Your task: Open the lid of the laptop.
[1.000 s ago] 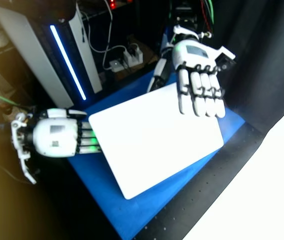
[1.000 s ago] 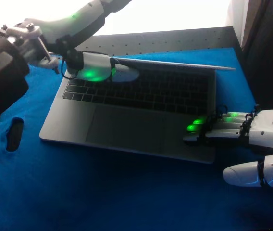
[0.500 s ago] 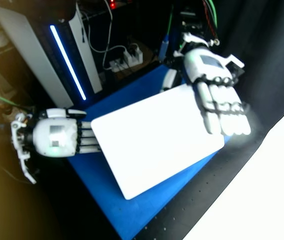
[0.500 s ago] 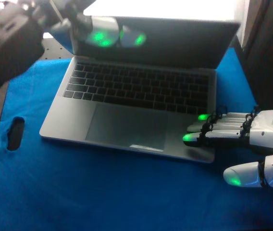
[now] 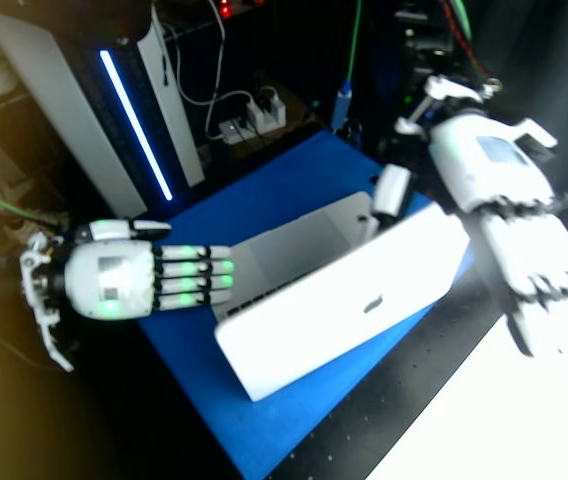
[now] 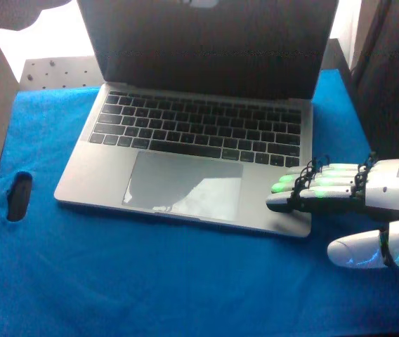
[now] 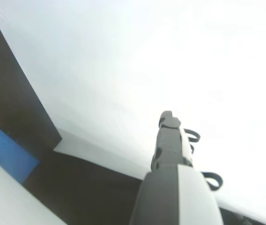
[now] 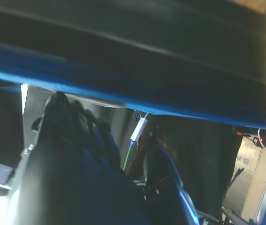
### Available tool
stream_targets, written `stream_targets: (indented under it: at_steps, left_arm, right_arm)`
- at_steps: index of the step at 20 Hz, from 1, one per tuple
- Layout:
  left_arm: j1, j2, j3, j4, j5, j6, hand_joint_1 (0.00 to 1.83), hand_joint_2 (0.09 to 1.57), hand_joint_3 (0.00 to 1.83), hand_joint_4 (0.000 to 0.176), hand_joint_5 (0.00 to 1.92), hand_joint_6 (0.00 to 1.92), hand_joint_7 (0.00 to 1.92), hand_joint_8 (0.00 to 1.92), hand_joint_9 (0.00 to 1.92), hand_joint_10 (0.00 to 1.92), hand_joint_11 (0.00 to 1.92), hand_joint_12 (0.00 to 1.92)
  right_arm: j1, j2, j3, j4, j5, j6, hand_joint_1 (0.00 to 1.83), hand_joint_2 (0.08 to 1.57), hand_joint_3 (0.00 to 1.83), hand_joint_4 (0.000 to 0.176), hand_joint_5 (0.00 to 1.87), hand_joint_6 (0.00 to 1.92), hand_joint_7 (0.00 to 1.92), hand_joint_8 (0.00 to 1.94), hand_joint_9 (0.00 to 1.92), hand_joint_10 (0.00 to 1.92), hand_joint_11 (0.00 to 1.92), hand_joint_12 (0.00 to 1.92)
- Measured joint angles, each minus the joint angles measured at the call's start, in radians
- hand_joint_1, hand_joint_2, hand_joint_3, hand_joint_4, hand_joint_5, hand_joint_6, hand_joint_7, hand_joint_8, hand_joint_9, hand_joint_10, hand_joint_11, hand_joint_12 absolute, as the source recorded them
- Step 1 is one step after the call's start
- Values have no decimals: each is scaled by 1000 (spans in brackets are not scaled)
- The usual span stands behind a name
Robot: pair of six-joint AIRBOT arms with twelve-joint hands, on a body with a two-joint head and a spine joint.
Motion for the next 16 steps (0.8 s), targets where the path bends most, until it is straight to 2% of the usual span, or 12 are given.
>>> stream_targets:
  at_steps: [1,2,3,5,6,9,10,11,12,13,15,16]
  left_arm:
    - [-11,-19,33,-26,37,31,710,1079,5,81,0,0,0,0,0,0,0,0]
    - [-23,-32,54,-95,65,118,679,1093,9,109,0,0,0,0,0,0,0,0]
    - [-33,-44,76,-186,100,222,665,1081,3,93,0,0,0,0,0,0,0,0]
    - [-53,-82,141,-369,164,438,657,1075,0,89,0,0,0,0,0,0,0,0]
    - [-56,-94,164,-414,180,489,658,1080,2,87,0,0,0,0,0,0,0,0]
    - [-63,-111,196,-446,209,517,650,1079,1,94,0,0,0,0,0,0,0,0]
    - [-68,-125,224,-452,230,517,658,1080,1,70,0,0,0,0,0,0,0,0]
    - [-71,-137,249,-456,243,521,642,1077,0,75,0,0,0,0,0,0,0,0]
    - [-76,-145,266,-458,257,521,634,1068,0,91,0,0,0,0,0,0,0,0]
    - [-84,-158,291,-459,279,522,646,1071,0,115,0,0,0,0,0,0,0,0]
    - [-90,-161,293,-457,290,524,635,1070,0,143,0,0,0,0,0,0,0,0]
    - [-92,-161,293,-457,293,524,609,1086,5,127,0,0,0,0,0,0,0,0]
  right_arm:
    - [11,-1,3,-19,-3,1,0,1461,0,0,94,10,48,8,0,0,19,7]
    - [18,-2,3,-30,-6,1,0,1460,0,0,98,11,52,9,0,0,23,9]
    - [20,-4,5,-38,-6,1,0,1457,0,0,100,10,57,10,1,0,27,10]
    - [30,-6,11,-55,-8,3,0,1457,0,0,76,1,47,4,0,0,1,0]
    - [30,-6,11,-55,-8,3,0,1459,0,0,68,0,43,2,0,0,0,0]
    - [32,-8,11,-58,-8,4,0,1461,0,0,69,1,35,0,0,0,0,0]
    - [32,-8,11,-58,-9,4,0,1459,0,0,64,0,33,0,0,0,0,0]
    - [32,-8,11,-61,-9,4,0,1463,1,0,57,0,18,0,0,0,0,0]
    - [32,-8,12,-63,-10,4,0,1468,3,0,57,1,18,1,0,0,0,0]
    - [34,-10,15,-68,-8,4,0,1471,4,0,60,2,19,1,0,0,0,0]
    - [41,-10,15,-76,-9,5,0,1477,6,0,61,2,23,3,0,0,0,0]
    - [41,-10,15,-77,-9,5,0,1477,5,0,54,0,15,0,0,0,0,0]
